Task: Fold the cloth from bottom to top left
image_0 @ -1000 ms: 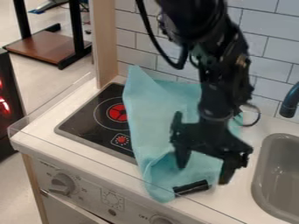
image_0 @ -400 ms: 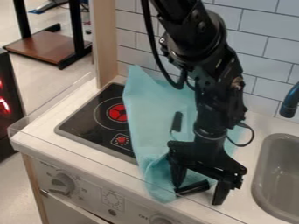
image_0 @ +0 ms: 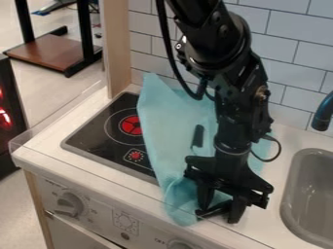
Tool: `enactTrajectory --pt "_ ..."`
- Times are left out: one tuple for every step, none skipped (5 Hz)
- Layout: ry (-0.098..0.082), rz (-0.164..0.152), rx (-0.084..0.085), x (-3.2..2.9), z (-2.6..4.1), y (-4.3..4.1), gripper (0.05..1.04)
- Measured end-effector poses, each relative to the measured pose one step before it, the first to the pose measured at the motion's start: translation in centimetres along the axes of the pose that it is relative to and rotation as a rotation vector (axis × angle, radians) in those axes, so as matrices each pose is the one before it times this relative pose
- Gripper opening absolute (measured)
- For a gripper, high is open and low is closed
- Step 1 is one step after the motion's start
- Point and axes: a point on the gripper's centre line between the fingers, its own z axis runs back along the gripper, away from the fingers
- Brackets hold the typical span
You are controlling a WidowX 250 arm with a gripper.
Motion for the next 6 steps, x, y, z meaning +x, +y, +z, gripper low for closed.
enactTrajectory --pt "0.0036 0.0035 -0.0017 -0.031 0.002 0.053 0.416" --pt "0.0113 -0.0051 -0.0068 -0.145 0.048 0.015 0.343" --pt "0.0249 -0.0078 -0.0061 -0.254 0.130 0.081 0.274" --pt "0.0211 -0.0152 -0.0114 0.293 0.628 -0.215 0.161" --pt "-0.0209 0.0097 -0.0295 1.388 1.664 -0.166 0.077" --pt "-0.0269 0.0444 -0.0364 1.798 1.858 0.501 0.051"
